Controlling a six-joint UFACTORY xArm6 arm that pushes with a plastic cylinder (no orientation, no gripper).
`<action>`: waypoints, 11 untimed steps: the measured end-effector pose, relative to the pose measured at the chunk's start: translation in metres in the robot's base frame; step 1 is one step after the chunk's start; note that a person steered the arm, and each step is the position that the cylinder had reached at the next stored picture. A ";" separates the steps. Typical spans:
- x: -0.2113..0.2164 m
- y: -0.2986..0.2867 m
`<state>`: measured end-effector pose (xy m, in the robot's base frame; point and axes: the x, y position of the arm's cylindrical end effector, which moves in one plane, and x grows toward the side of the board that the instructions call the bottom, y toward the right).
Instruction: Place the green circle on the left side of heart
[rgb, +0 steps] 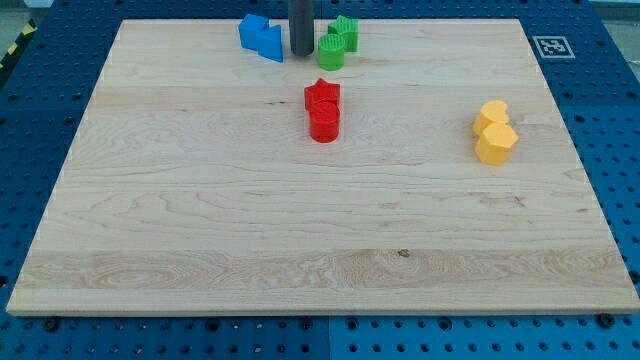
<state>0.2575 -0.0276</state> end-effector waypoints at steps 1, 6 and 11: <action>-0.002 0.013; 0.036 0.103; 0.095 0.161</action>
